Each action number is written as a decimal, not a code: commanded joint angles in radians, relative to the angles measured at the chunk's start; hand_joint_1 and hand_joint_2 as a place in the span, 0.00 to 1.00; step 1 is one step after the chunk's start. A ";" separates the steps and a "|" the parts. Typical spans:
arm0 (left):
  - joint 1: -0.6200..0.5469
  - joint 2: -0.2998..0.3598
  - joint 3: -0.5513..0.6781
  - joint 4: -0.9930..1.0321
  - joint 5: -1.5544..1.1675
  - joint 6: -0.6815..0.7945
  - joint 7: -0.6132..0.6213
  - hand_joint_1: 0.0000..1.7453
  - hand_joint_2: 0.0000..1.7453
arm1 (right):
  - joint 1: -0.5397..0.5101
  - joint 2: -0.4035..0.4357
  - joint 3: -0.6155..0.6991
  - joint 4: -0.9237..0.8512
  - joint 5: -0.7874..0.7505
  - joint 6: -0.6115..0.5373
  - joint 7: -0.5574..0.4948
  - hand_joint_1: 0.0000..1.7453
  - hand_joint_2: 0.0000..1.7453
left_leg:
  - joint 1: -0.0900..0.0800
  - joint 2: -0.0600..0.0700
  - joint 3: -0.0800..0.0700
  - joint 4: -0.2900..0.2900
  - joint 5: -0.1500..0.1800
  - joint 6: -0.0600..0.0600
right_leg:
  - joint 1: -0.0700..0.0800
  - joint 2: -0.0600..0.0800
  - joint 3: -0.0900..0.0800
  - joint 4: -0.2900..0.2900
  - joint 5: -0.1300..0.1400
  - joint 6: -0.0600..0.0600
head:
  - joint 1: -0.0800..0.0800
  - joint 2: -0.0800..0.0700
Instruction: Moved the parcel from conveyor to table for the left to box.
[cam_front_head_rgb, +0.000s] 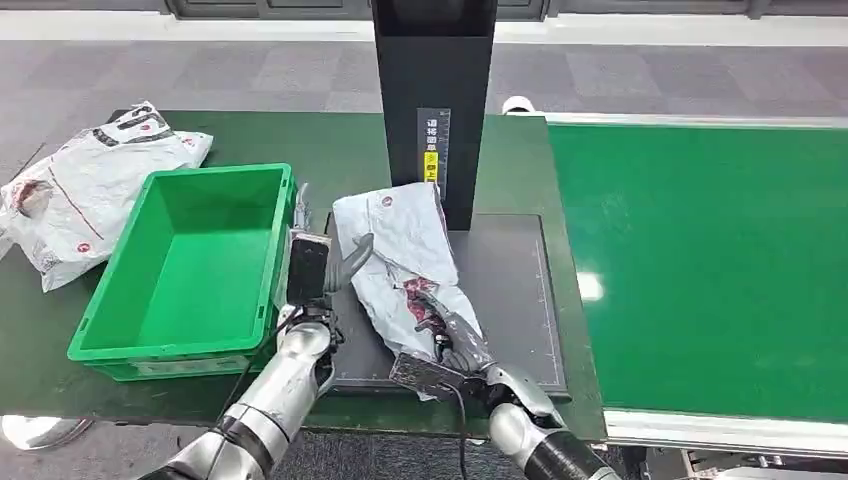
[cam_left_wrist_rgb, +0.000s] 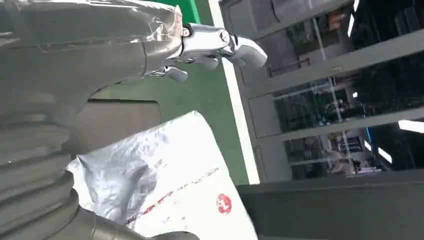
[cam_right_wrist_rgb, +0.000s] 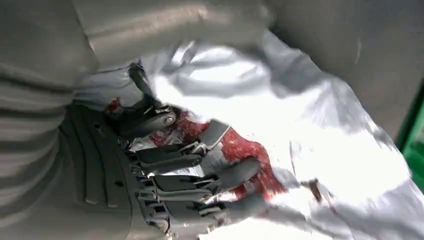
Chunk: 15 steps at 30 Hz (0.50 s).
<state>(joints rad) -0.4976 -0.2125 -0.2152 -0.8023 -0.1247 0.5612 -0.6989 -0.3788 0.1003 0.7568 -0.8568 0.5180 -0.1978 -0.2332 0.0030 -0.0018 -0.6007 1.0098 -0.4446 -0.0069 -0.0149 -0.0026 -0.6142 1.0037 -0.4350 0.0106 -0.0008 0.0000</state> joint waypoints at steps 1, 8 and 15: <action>-0.018 0.039 -0.097 0.109 -0.052 0.007 0.001 0.00 1.00 | 0.111 -0.036 -0.249 -0.201 -0.189 -0.301 -0.239 0.00 1.00 | 0.000 -0.002 0.002 -0.001 0.000 0.000 | 0.000 -0.002 0.003 -0.001 -0.001 0.000 | 0.000 0.000; -0.077 0.034 -0.149 0.258 -0.123 -0.100 0.055 0.00 1.00 | 0.080 -0.002 -0.343 -0.142 -0.290 -0.356 -0.355 0.00 1.00 | 0.000 0.000 0.003 -0.001 -0.001 0.000 | 0.000 0.000 0.003 -0.001 0.000 -0.001 | 0.000 0.000; -0.089 0.044 -0.282 0.357 -0.298 -0.196 0.143 0.00 1.00 | 0.044 0.006 -0.438 -0.087 -0.413 -0.336 -0.419 0.00 1.00 | 0.000 0.000 0.002 -0.001 -0.001 0.000 | 0.000 0.000 0.002 -0.001 0.000 0.000 | 0.000 0.000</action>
<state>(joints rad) -0.5212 -0.1984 -0.3223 -0.6375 -0.2971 0.4453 -0.6291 -0.2861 0.0900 0.4689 -1.0216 0.1698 -0.5497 -0.6225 0.0027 -0.0011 -0.6008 1.0098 -0.4455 -0.0069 -0.0153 -0.0018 -0.6147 1.0035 -0.4348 0.0106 -0.0008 0.0000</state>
